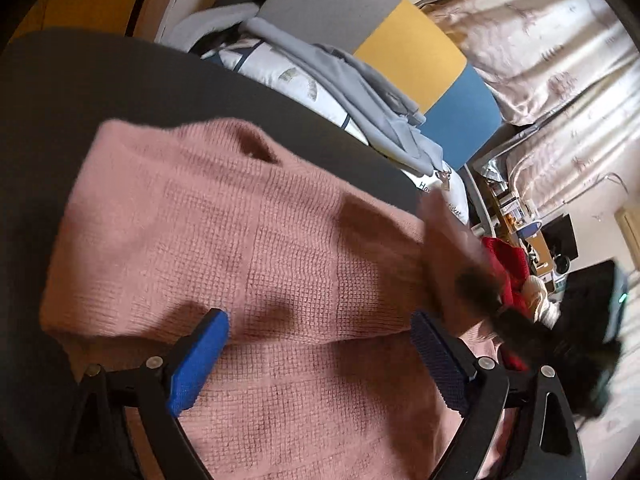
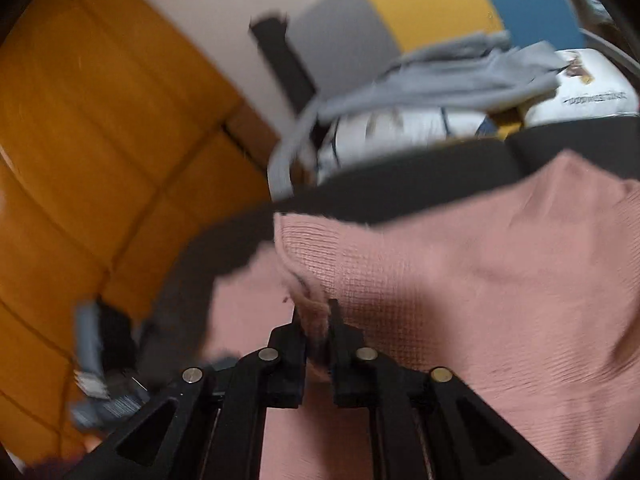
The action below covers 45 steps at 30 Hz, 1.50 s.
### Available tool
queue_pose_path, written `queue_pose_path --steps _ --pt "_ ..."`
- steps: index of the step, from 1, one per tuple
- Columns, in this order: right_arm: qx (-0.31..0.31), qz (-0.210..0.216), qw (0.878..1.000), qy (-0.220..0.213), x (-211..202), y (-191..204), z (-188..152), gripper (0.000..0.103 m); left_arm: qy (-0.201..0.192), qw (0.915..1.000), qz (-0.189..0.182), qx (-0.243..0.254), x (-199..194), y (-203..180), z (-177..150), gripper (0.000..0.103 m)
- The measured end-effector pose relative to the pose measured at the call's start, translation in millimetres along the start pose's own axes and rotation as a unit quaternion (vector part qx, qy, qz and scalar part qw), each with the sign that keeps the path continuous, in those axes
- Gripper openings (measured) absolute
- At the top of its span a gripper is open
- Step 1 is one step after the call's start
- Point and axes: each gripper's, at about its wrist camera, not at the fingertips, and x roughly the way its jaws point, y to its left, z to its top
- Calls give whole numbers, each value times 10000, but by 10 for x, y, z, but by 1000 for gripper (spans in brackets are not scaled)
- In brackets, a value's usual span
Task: Fold clothes
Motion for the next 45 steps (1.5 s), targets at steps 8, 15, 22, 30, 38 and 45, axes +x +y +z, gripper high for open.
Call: queue_pose_path --steps 8,15,22,30,38,45 --pt "502 -200 9978 -386 -620 -510 -339 25 44 9997 -70 -235 208 -171 77 98" --pt "1309 -1110 9823 -754 -1184 -1338 -485 16 164 9994 274 -100 452 -358 112 100" --pt "1646 -1330 9741 -797 -1303 -1717 -496 10 51 9945 1031 197 557 -581 38 76" --pt "1793 -1713 9628 -1071 -1320 -1886 -344 9 63 9939 1082 212 596 -660 -30 49" --pt "2104 -1625 9579 -1087 -1361 -2051 -408 8 71 9960 828 340 627 -761 -74 24" --pt "1955 -1800 9579 -1089 -1376 -2061 -335 7 32 9977 453 500 378 -760 48 8"
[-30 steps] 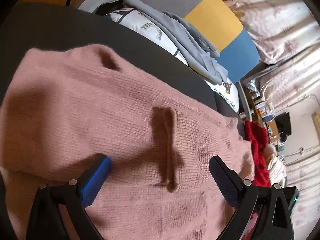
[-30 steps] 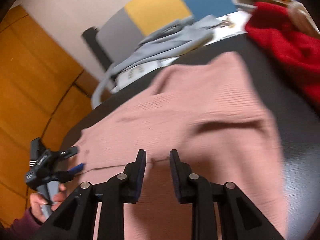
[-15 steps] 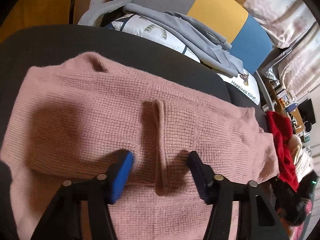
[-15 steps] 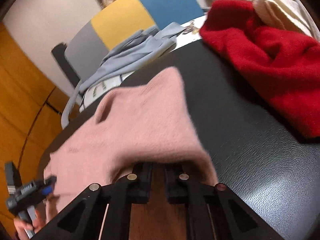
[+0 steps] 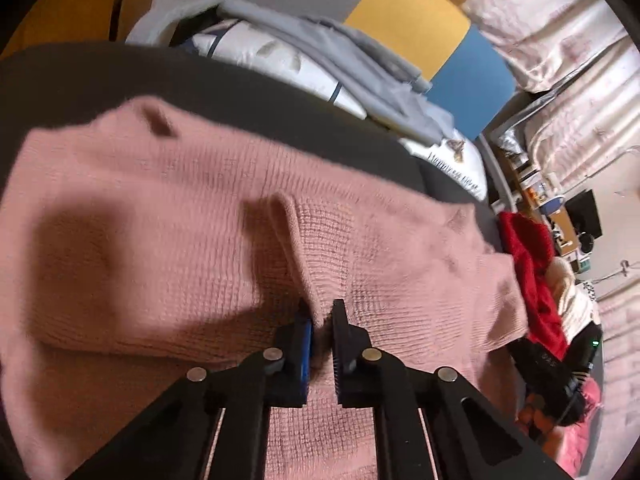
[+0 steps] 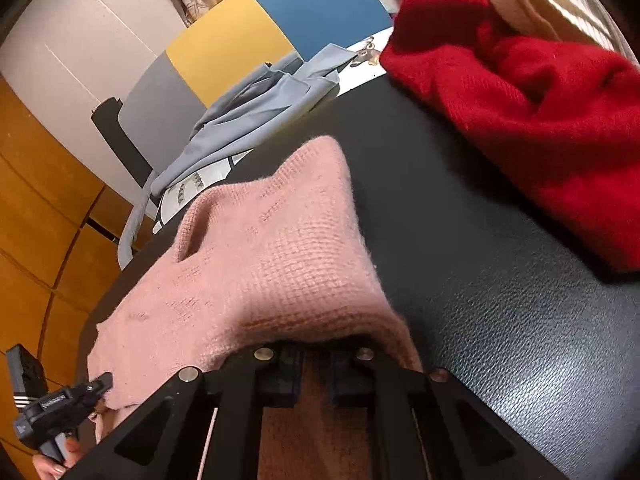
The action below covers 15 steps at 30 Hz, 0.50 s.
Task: Fold clothes
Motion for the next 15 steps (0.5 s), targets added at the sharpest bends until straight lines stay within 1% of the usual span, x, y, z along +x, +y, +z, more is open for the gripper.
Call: queue_pose_path --steps 3,4,5,6,9,10,11,12,13,14,15 --pt "137 -204 9996 -150 -65 -109 47 6 -367 9991 63 210 -214 -53 89 7" --pt "208 -232 9994 -150 -71 -163 47 5 -403 9987 167 281 -210 -47 92 7" --pt "284 -217 9993 -148 -69 -208 41 1 -425 9981 282 357 -194 -37 91 7" --pt "327 -217 9991 -157 -70 -236 35 0 -446 9973 396 433 -178 -27 90 7" --pt "360 -243 9989 -171 -76 -264 24 0 -145 9945 827 624 132 84 -29 7" --pt "370 -200 9991 -115 -80 -265 28 0 -159 9936 877 701 217 120 -95 7" --pt "379 -157 9991 -59 -84 -265 31 0 -327 9925 872 797 221 119 -144 8" --pt "389 -115 9992 -3 -88 -266 35 3 -450 9908 896 905 214 101 -185 9" --pt "401 3 9991 143 -117 -268 35 6 -565 9891 927 997 210 85 -225 10" --pt "416 175 9984 355 -165 -270 33 16 -711 9872 931 1079 202 78 -275 13" --pt "353 259 9976 544 -250 -254 18 19 -793 9871 866 1088 191 92 -306 15"
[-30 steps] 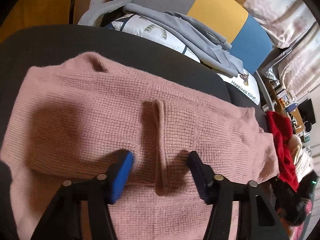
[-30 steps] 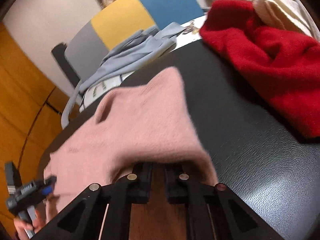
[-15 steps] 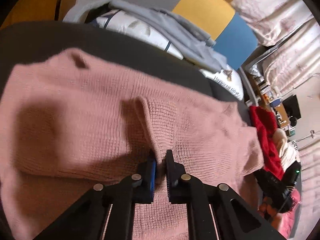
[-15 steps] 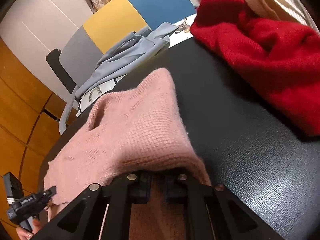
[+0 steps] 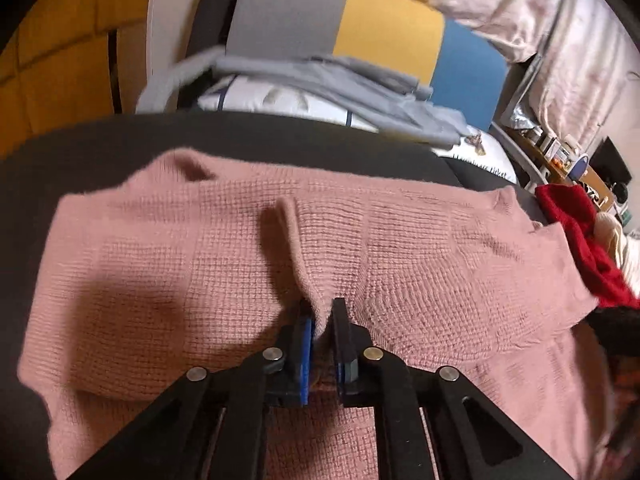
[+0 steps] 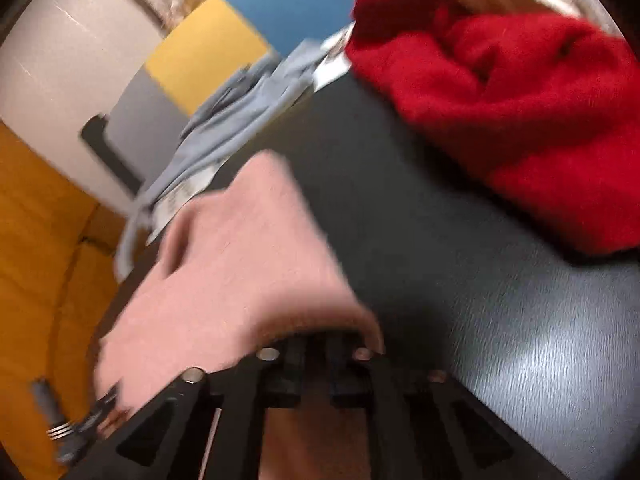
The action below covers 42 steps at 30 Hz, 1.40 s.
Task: Fold clothes
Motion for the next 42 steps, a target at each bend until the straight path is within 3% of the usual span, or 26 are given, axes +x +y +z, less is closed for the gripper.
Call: queue_pose_path --steps 3,5,7,12,15,17,21,24,25,27,30,35,37,39,42 --pt "-724 -41 9973 -82 -352 208 -74 22 5 9982 -406 -432 22 163 2 18" --pt "-1221 110 9919 -348 -492 438 -41 22 -3 9949 -671 -757 42 274 2 19" --pt "-1651 432 9844 -426 -429 700 53 22 -17 9942 -711 -801 56 284 -1 19" --pt "-2619 545 9632 260 426 1301 120 20 -67 9971 -480 -584 46 205 -9 19" --pt "-2791 236 9587 490 868 1299 223 20 -90 9976 -435 -531 41 197 -30 19" --pt "-2738 142 9607 426 995 1150 365 0 -99 9977 -420 -519 32 205 -62 20" --pt "-2084 -438 9767 -280 878 730 635 0 -114 9980 -393 -479 37 202 -82 20" --pt "-1516 -474 9864 -427 767 536 700 0 -111 9977 -430 -510 48 214 -79 20" --pt "-1496 -453 9867 -443 716 569 680 5 -110 9977 -434 -518 51 214 -76 20" --pt "-1612 12 9859 -455 595 732 554 15 -109 9976 -436 -530 56 210 -68 20" --pt "-2140 601 9746 -265 547 1066 282 16 -109 9980 -386 -488 57 189 -62 20" --pt "-2579 484 9644 324 860 1229 70 16 -101 9977 -428 -516 61 209 -60 20" --pt "-2237 567 9726 264 894 1059 131 6 -101 9976 -445 -526 66 218 -61 20" --pt "-1790 569 9822 69 862 847 218 3 -103 9977 -438 -516 71 217 -60 20" --pt "-1274 162 9910 -378 659 609 291 10 -100 9977 -431 -507 75 215 -56 20"
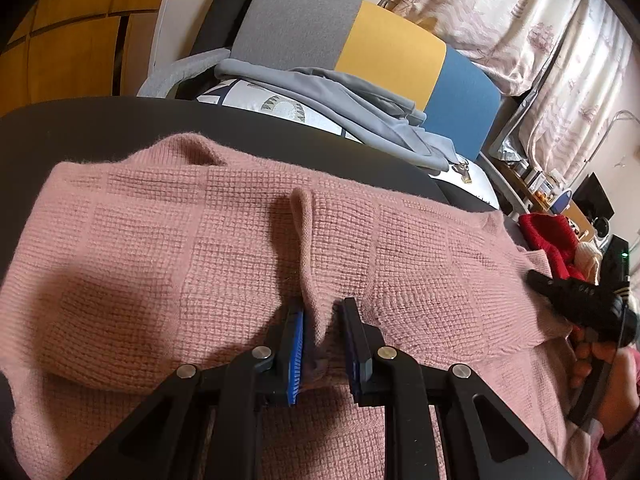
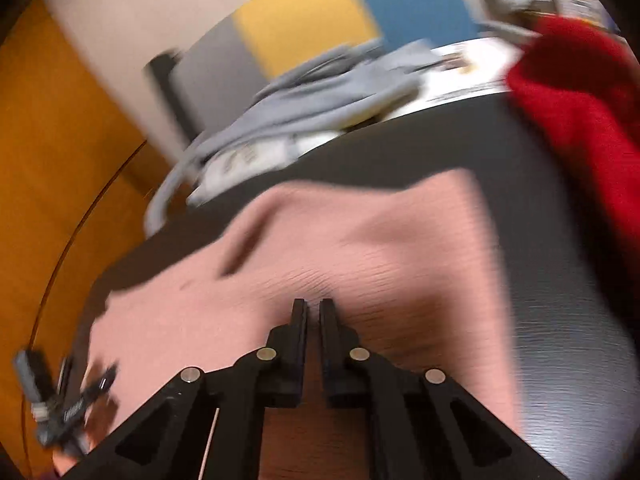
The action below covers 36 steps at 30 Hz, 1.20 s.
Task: Fold clothes
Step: 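Release the pink sweater and pull both grippers back from the bench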
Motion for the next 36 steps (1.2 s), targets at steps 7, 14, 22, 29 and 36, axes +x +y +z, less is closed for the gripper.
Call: queue_pose_path --steps 7,14,22,29,36 --pt "437 580 9974 -30 -848 -239 -394 21 122 9994 -138 -285 -281 57 20 31" --pt "136 602 9980 -118 -1967 -449 -1027 23 -749 9967 304 -54 -1357 187 -273 85" --pt "6 395 9988 290 -2451 -740 -1701 29 -341 9960 820 -61 -1915 614 -907 88" --pt "51 688 9951 703 -2076 -798 -1943 41 -184 9930 895 -747 -2158 1017 -1350 88" --pt "119 1317 9893 620 -1945 -847 -2039 42 -42 9978 634 -213 -2202 844 -1623 94"
